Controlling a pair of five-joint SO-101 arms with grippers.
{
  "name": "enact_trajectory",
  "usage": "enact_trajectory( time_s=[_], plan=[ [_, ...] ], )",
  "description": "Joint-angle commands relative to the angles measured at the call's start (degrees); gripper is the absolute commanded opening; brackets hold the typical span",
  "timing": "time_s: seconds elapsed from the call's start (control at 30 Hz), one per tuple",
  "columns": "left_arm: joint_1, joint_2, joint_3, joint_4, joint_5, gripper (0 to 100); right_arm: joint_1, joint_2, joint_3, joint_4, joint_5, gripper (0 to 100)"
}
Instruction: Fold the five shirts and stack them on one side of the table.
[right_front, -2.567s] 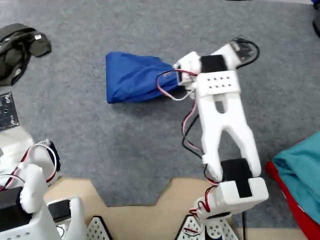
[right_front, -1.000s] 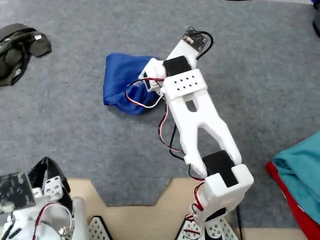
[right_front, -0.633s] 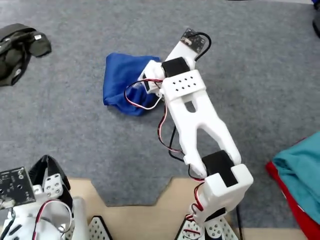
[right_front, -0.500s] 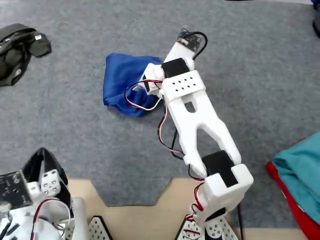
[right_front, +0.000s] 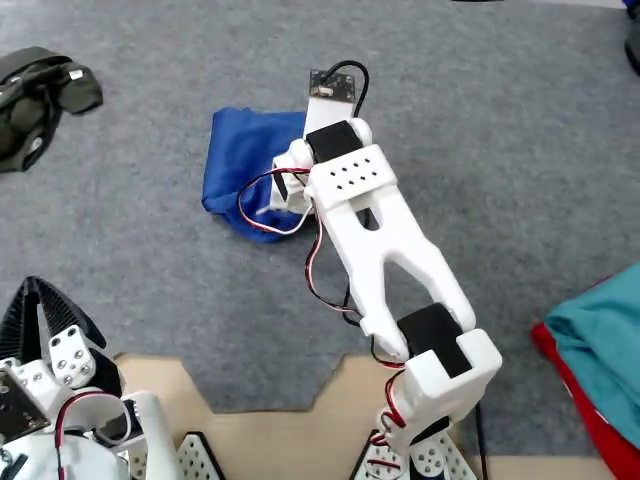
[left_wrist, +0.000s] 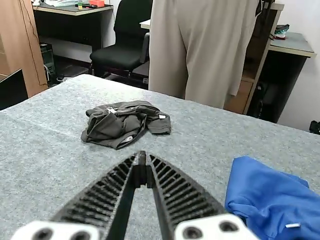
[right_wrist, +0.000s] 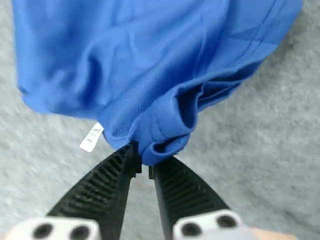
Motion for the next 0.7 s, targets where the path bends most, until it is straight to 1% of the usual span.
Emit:
enact_trajectory(
  time_s=[0.0,0.17,0.33,0.37,0.43,0.5,0.6,0.67],
  plan=[
    [-0.5,0.9,1.1,-0.8,-0.2,2,-0.2,-0.3,-2.2,2.8,2.8,0.7],
    [-1.1,0.7,9.8,-0.6,-0.5,2,0.9,-0.3,1.6,3.1,3.8,0.7],
    [-0.6,-1.4,12.8,4.0,-0.5,2,0.8,-0.6,6.6,3.5,4.2,0.6],
    [-0.6,-1.3,12.9,4.6,-0.5,2,0.7,-0.7,7.7,3.5,6.0,0.6],
    [-0.6,-1.2,12.9,4.6,-0.5,2,0.7,-1.8,9.2,3.7,13.7,0.5],
    [-0.6,-1.2,12.9,4.6,-0.4,2,0.7,-4.5,10.8,3.1,19.2,0.5],
    [-0.5,-1.2,12.9,4.5,-0.4,2,0.7,-10.5,13.2,1.3,21.8,0.5],
    [-0.5,-1.2,12.9,4.5,-0.3,2,0.7,-14.8,15.7,-0.4,25.1,0.5]
  ],
)
